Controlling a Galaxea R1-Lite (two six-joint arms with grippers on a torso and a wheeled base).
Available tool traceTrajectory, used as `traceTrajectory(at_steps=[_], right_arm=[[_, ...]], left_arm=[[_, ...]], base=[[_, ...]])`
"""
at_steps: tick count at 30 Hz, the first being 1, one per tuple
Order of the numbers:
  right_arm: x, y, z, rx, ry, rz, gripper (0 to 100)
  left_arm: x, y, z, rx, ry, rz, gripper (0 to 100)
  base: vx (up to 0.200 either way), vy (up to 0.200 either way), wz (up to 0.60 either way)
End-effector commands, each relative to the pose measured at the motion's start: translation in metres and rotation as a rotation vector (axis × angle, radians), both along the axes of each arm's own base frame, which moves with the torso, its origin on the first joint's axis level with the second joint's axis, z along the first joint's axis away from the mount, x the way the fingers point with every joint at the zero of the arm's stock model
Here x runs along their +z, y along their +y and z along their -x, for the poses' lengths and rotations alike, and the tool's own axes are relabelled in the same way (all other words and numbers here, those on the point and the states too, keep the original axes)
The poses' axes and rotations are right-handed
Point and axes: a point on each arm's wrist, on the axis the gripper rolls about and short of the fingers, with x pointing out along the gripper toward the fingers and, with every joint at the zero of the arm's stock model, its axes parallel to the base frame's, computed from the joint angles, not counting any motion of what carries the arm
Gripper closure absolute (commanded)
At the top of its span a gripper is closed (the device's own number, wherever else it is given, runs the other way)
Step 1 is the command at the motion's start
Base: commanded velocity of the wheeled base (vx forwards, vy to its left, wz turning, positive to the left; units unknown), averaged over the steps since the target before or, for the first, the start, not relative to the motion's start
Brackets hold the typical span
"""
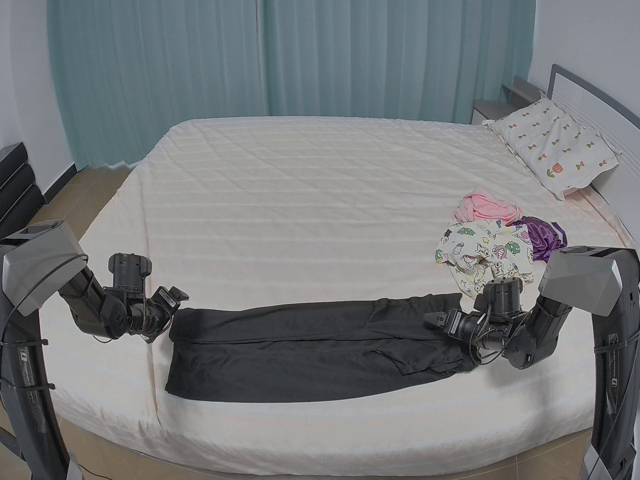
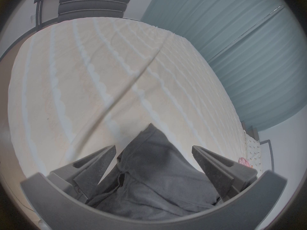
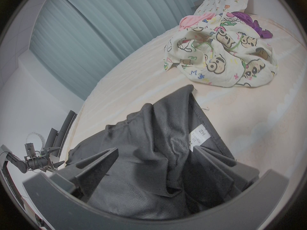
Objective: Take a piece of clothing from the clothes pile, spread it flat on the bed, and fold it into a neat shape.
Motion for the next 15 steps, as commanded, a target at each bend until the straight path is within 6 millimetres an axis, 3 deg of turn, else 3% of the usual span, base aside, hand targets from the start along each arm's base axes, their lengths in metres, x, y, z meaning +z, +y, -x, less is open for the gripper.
traceTrajectory(at_steps=[1, 7, 15], right_arm=[[0.003, 0.000, 0.001, -0.005, -0.015, -0.010, 0], [0.005, -0.002, 0.001, -0.030, -0.017, -0.041, 0], [0.009, -0.004, 0.000, -0.035, -0.030, -0.042, 0]], left_arm=[[-0.013, 0.000, -0.014, -0.028, -0.001, -0.030, 0], [-0.021, 0.000, -0.030, -0.100, -0.019, -0.109, 0], [-0.027, -0.001, -0.034, -0.142, 0.000, -0.150, 0]], base=[[0.000, 0.000, 0.00], [0.000, 0.000, 0.00], [0.000, 0.000, 0.00]])
